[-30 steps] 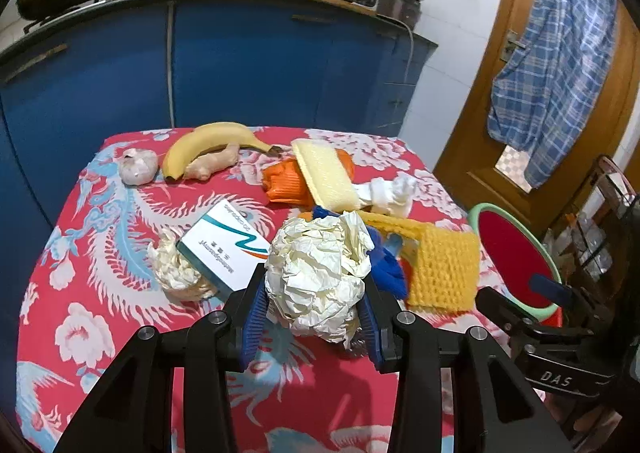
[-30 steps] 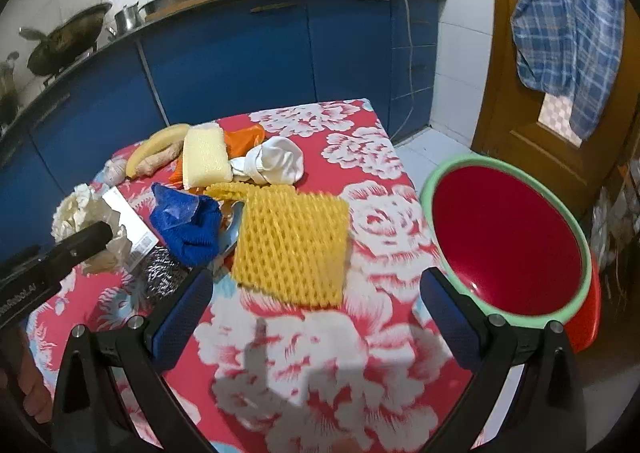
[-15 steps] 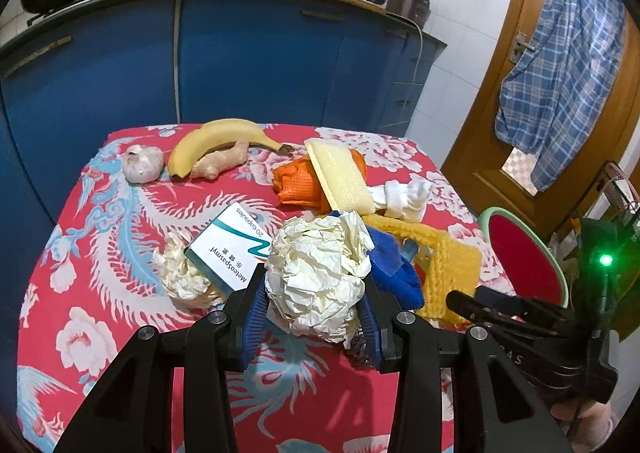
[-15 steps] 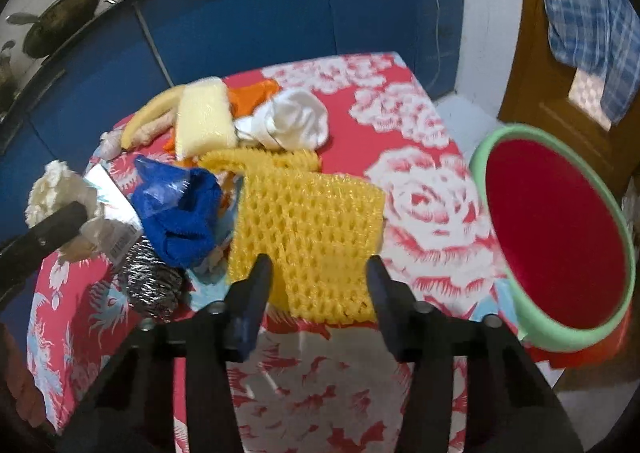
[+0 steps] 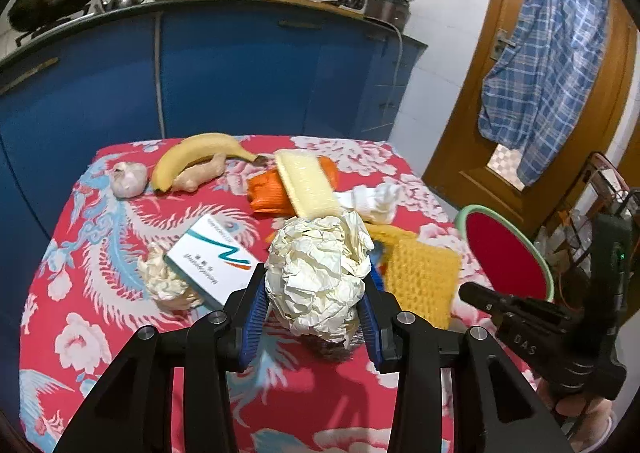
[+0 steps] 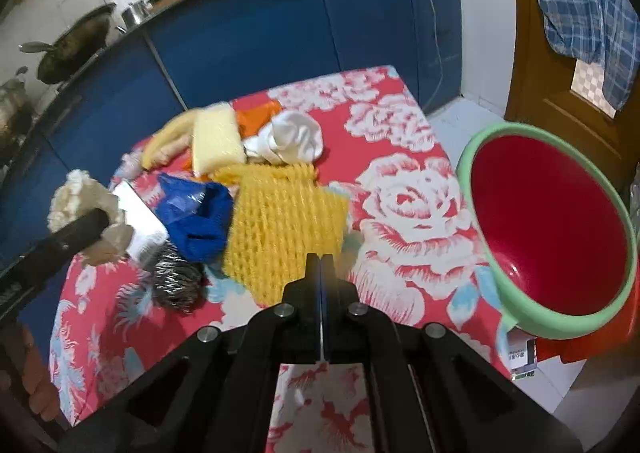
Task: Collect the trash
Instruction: 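Grasp the crumpled white paper with the left tool while the right tool grasps the yellow foam net, then carry the paper and foam net over the red bucket with both tools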
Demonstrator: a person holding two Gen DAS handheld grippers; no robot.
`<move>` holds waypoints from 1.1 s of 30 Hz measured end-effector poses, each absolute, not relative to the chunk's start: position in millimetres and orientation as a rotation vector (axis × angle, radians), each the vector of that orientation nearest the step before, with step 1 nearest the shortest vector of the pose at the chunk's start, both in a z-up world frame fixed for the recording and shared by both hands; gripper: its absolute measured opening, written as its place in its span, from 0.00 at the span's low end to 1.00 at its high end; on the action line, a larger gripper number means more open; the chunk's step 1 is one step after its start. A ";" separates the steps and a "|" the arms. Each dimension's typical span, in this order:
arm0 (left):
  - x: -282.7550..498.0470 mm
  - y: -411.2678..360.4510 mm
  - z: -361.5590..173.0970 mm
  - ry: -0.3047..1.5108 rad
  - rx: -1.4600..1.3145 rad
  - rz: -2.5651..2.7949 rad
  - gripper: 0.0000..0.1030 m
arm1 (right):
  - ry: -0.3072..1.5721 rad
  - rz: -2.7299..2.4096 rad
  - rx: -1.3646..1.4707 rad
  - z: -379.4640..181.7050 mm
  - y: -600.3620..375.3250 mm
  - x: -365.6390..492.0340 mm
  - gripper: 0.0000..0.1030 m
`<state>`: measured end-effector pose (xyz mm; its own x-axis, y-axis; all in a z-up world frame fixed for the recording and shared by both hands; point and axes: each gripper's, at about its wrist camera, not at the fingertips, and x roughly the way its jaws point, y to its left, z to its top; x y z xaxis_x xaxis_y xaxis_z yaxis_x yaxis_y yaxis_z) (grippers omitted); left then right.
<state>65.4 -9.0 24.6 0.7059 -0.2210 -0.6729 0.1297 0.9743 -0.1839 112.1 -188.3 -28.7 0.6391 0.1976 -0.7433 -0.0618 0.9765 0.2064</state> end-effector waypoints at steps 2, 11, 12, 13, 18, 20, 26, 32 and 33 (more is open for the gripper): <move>64.1 -13.9 26.0 0.768 -0.128 -0.216 0.41 | 0.840 0.143 0.166 -20.4 -192.4 106.3 0.03; 62.6 -26.4 31.6 0.767 -0.132 -0.240 0.41 | 0.834 0.132 0.225 -13.4 -208.8 104.6 0.06; 62.4 -26.2 31.4 0.767 -0.131 -0.237 0.42 | 0.845 0.134 0.235 -16.8 -208.6 106.9 0.12; 62.4 -25.8 31.2 0.767 -0.129 -0.232 0.42 | 0.851 0.139 0.241 -19.4 -208.3 108.6 0.19; 64.3 -18.2 28.0 0.765 -0.126 -0.192 0.42 | 0.882 0.157 0.259 -30.2 -200.7 116.2 0.35; 65.2 -15.6 26.0 0.762 -0.122 -0.174 0.42 | 0.891 0.154 0.249 -34.1 -195.7 119.4 0.39; 67.4 -6.9 18.4 0.770 -0.125 -0.141 0.42 | 0.922 0.143 0.240 -47.8 -186.7 127.9 0.49; 68.5 -0.7 14.4 0.777 -0.133 -0.125 0.42 | 0.957 0.134 0.224 -61.0 -179.4 135.5 0.49; 68.8 -0.2 14.4 0.777 -0.133 -0.123 0.42 | 0.961 0.138 0.229 -62.5 -179.6 136.1 0.46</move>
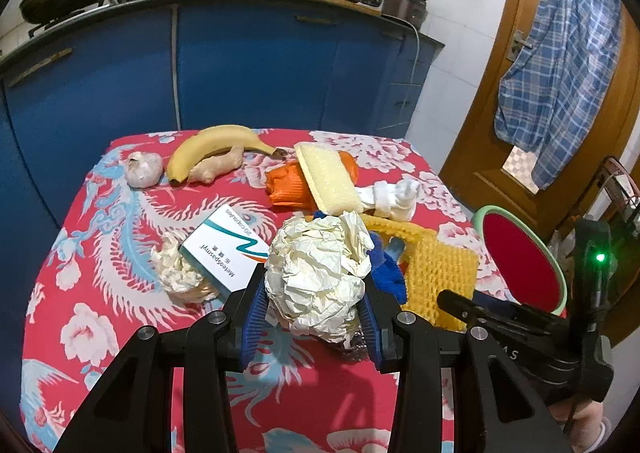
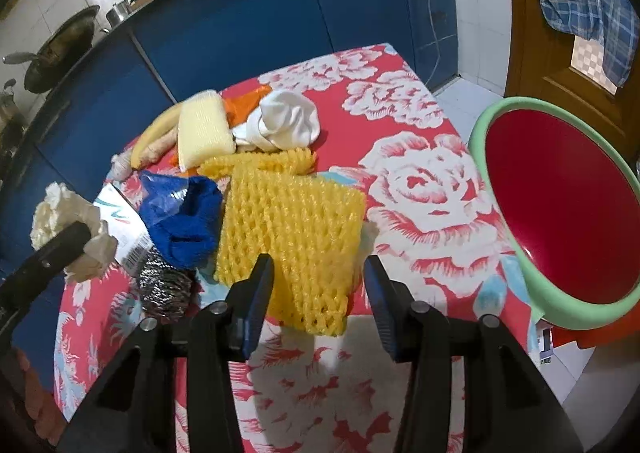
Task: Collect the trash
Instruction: 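Carry the paper and foam net over the red bucket with both tools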
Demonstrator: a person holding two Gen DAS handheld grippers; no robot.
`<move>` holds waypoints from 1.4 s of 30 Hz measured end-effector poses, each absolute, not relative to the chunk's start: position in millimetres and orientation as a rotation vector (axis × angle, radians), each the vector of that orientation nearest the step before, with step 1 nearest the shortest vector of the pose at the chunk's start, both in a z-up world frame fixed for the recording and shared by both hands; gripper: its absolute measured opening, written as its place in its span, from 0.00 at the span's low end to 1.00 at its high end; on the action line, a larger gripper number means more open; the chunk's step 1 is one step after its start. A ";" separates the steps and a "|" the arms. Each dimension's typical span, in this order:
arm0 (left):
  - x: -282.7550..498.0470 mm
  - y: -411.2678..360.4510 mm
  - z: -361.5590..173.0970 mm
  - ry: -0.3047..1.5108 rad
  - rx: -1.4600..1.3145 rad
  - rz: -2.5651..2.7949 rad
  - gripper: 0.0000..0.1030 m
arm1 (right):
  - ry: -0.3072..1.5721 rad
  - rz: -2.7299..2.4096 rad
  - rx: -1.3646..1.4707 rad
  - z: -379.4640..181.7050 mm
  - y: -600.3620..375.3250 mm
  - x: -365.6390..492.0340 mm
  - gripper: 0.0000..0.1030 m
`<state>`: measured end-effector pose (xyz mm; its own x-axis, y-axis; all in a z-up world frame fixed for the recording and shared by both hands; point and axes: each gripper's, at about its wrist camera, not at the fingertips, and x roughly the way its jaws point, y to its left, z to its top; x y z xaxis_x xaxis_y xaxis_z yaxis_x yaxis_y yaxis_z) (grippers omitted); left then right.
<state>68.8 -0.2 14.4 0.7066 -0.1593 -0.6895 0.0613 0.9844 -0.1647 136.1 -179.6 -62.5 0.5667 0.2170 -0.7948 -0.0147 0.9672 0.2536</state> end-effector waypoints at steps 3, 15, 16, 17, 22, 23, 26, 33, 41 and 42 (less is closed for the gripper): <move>69.2 0.8 14.3 0.776 -0.133 -0.120 0.42 | 0.963 0.134 0.230 -66.1 -179.1 135.9 0.20; 67.2 -4.5 17.4 0.772 -0.128 -0.137 0.42 | 0.849 0.139 0.247 -34.4 -192.1 105.4 0.10; 66.7 -5.6 18.6 0.770 -0.128 -0.141 0.42 | 0.834 0.135 0.250 -29.3 -195.4 101.3 0.10; 66.4 -6.4 19.6 0.769 -0.127 -0.144 0.42 | 0.822 0.132 0.252 -25.0 -198.7 98.3 0.10; 66.7 -15.9 26.6 0.765 -0.123 -0.179 0.42 | 0.754 0.099 0.250 -0.5 -216.3 83.2 0.10; 67.3 -18.5 27.9 0.768 -0.124 -0.188 0.42 | 0.738 0.086 0.251 4.6 -221.5 80.0 0.10; 67.8 -28.2 32.1 0.771 -0.115 -0.213 0.42 | 0.707 0.050 0.253 13.8 -233.7 74.4 0.10; 72.4 -62.1 44.3 0.755 -0.083 -0.265 0.42 | 0.700 -0.046 0.261 21.1 -269.4 72.0 0.10; 85.4 -119.5 53.3 0.759 -0.015 -0.364 0.42 | 0.703 -0.133 0.275 14.6 -312.1 70.5 0.10; 87.4 -126.4 53.6 0.759 -0.008 -0.374 0.42 | 0.704 -0.143 0.274 13.5 -316.9 70.2 0.10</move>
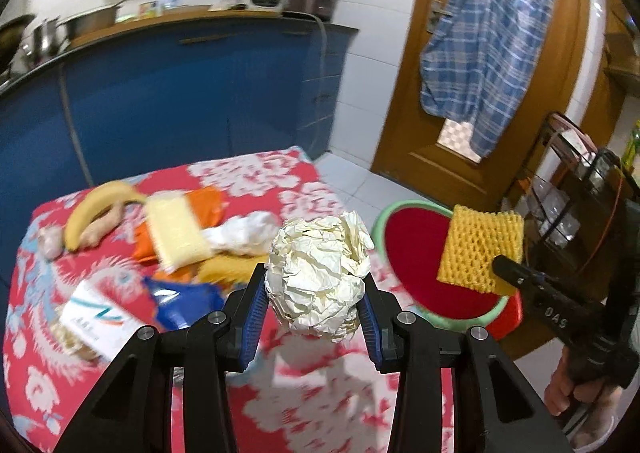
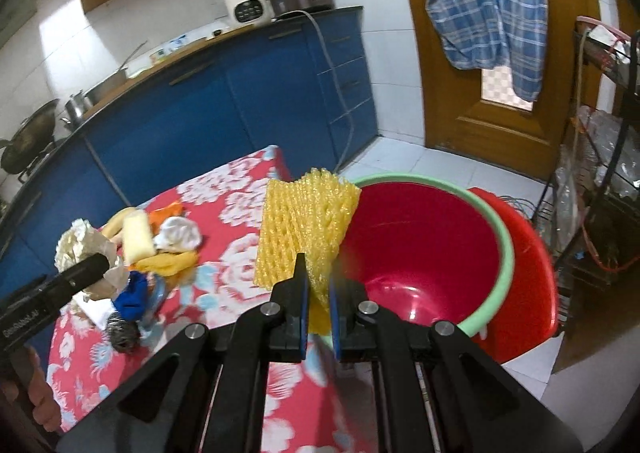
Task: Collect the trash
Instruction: 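Carry the paper and foam net over the red bucket with both tools, then open both tools to drop the paper and foam net into the bucket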
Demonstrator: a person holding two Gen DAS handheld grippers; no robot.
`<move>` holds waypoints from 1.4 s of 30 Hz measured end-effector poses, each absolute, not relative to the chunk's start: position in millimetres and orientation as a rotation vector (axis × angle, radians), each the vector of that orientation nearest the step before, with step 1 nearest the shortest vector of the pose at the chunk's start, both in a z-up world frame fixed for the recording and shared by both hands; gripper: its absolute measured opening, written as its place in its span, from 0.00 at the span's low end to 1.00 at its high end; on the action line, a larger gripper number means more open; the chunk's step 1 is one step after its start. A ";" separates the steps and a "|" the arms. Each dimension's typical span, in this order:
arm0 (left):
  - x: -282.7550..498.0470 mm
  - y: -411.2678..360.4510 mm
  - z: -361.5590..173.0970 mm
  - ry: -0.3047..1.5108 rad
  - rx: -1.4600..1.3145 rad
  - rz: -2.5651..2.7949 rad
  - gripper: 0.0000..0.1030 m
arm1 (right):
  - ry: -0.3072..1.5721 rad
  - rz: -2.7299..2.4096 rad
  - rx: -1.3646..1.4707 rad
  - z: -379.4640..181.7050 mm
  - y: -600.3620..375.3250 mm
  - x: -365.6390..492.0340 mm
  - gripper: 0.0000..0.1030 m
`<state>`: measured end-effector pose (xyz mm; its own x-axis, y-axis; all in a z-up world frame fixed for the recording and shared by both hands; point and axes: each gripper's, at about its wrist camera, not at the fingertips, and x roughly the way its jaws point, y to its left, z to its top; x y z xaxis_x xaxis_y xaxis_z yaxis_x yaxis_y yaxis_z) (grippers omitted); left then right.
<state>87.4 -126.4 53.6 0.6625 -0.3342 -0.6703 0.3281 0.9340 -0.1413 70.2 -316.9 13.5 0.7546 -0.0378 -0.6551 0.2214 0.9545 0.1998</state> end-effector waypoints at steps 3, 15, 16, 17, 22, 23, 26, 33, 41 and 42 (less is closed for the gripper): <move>93.6 -148.2 52.4 0.765 0.008 -0.405 0.42 | 0.714 -0.178 0.276 5.9 -332.9 73.4 0.11; 123.9 -222.1 26.3 0.821 0.053 -0.500 0.42 | 0.759 -0.225 0.390 -26.4 -389.4 81.3 0.12; 125.9 -226.7 24.0 0.827 0.054 -0.504 0.42 | 0.762 -0.229 0.397 -28.0 -393.2 81.8 0.13; 128.7 -232.0 20.1 0.836 0.055 -0.510 0.42 | 0.765 -0.233 0.405 -30.5 -397.9 82.5 0.14; 138.0 -252.0 6.7 0.863 0.072 -0.528 0.42 | 0.773 -0.242 0.434 -38.7 -416.5 84.9 0.15; 139.9 -255.1 4.4 0.867 0.076 -0.530 0.42 | 0.768 -0.243 0.442 -39.7 -419.6 84.3 0.17; 144.6 -265.6 -3.2 0.883 0.086 -0.536 0.42 | 0.748 -0.240 0.465 -39.9 -425.9 82.7 0.29; 151.6 -282.3 -14.5 0.913 0.110 -0.552 0.43 | 0.693 -0.252 0.487 -29.2 -436.2 72.4 0.34; 156.5 -296.7 -22.4 0.959 0.146 -0.585 0.63 | 0.659 -0.275 0.491 -20.6 -438.3 62.0 0.36; 155.8 -297.1 -22.0 0.956 0.152 -0.578 0.66 | 0.658 -0.275 0.493 -20.4 -438.5 61.1 0.37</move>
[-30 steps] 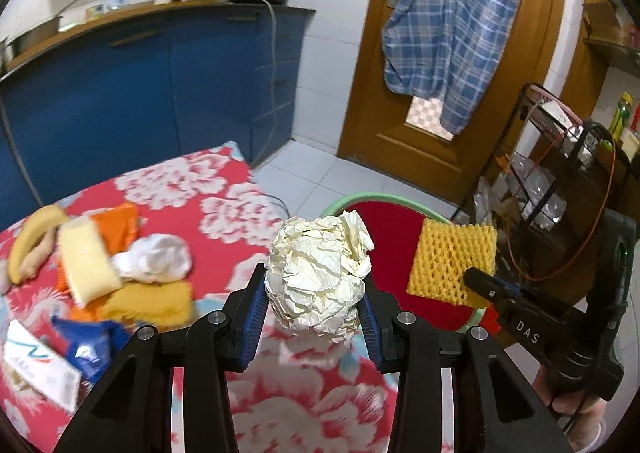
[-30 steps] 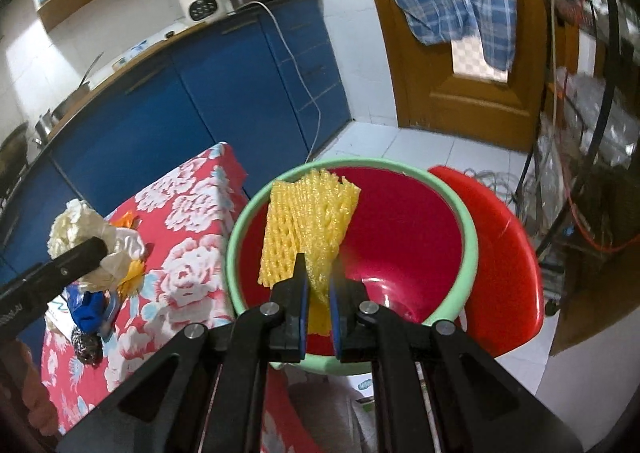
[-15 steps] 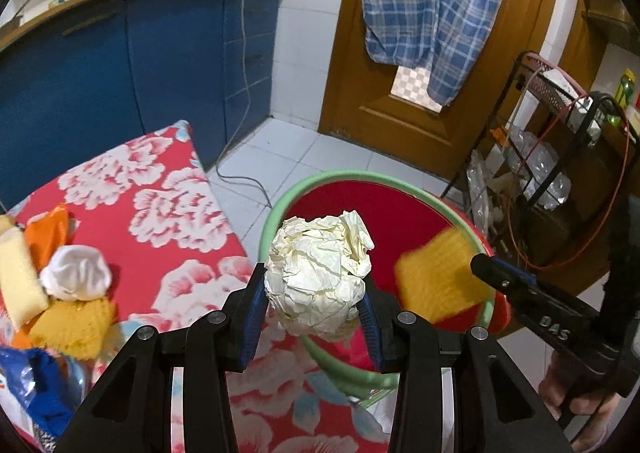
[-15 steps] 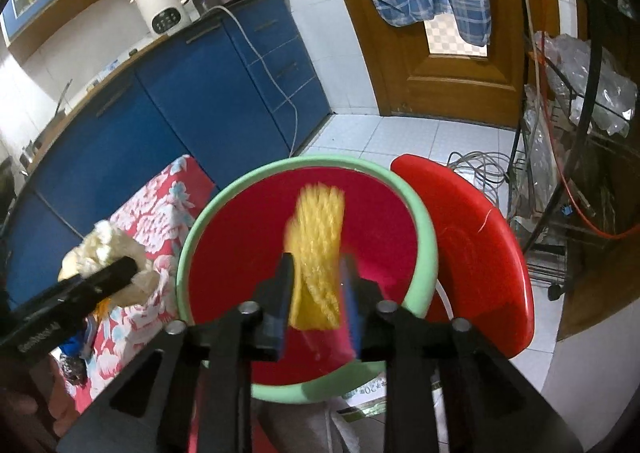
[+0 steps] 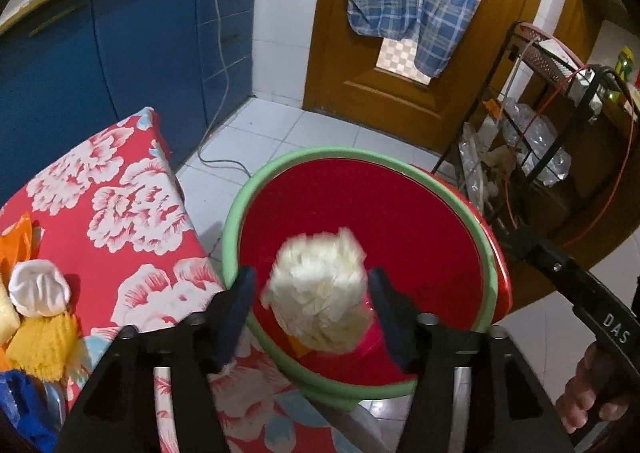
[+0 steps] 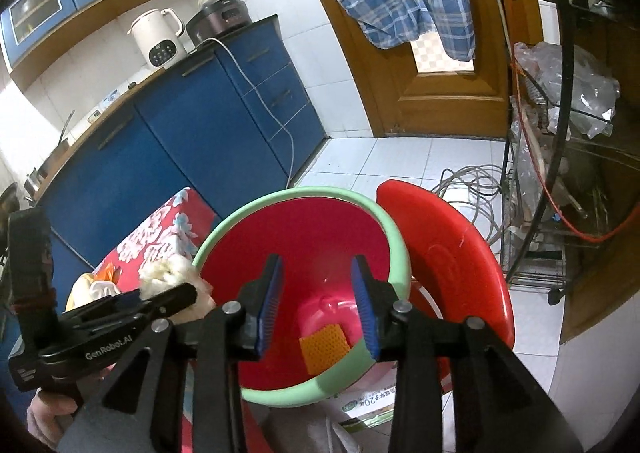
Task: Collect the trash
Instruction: 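Open both tools to drop the paper and foam net into the bucket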
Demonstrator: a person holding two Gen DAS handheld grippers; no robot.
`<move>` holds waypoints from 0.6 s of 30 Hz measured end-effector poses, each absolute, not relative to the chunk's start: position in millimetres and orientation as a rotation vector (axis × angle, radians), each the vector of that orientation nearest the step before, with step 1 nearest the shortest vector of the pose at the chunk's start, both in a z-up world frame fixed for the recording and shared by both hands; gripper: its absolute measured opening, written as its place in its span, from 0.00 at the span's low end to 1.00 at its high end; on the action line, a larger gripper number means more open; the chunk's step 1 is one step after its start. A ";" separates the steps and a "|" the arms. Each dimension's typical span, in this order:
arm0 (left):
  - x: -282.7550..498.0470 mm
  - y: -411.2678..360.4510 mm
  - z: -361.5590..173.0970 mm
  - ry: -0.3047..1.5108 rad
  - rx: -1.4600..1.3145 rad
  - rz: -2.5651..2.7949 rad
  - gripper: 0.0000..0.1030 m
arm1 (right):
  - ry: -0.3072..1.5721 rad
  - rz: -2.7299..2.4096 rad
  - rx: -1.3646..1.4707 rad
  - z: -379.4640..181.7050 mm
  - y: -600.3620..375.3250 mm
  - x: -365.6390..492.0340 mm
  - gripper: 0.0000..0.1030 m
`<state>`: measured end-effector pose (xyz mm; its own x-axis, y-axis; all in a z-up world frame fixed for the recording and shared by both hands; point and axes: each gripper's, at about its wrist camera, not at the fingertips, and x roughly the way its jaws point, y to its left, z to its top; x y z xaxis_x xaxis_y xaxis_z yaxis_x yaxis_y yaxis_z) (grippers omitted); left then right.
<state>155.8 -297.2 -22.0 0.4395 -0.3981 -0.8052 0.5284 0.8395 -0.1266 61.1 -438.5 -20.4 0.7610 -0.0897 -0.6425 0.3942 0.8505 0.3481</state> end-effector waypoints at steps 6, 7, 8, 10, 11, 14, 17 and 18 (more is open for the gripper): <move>152.8 -291.3 -16.9 0.942 0.145 -0.554 0.71 | 0.646 -0.275 0.500 -15.9 -435.5 55.4 0.37; 153.0 -288.9 -16.1 0.941 0.137 -0.551 0.71 | 0.644 -0.275 0.500 -14.9 -435.1 53.8 0.37; 152.5 -285.8 -14.4 0.940 0.127 -0.550 0.71 | 0.641 -0.274 0.499 -13.2 -433.8 52.4 0.37; 151.1 -281.5 -12.3 0.935 0.117 -0.544 0.71 | 0.637 -0.274 0.497 -11.2 -432.1 50.7 0.37; 149.9 -279.0 -11.0 0.932 0.112 -0.538 0.71 | 0.635 -0.273 0.496 -9.8 -430.9 49.8 0.37; 145.8 -265.8 -5.6 0.927 0.081 -0.517 0.71 | 0.633 -0.271 0.494 -6.0 -426.7 48.1 0.37; 142.1 -252.3 -1.6 0.925 0.060 -0.506 0.71 | 0.633 -0.265 0.488 -2.2 -419.8 46.2 0.37; 140.7 -248.0 0.4 0.923 0.056 -0.498 0.71 | 0.634 -0.259 0.484 -0.7 -416.5 45.7 0.37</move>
<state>140.7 -248.0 0.4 0.4989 -0.3876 -0.7752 0.4350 0.8856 -0.1629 45.7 -416.5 -0.7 0.7787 -0.0853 -0.6216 0.3747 0.8578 0.3517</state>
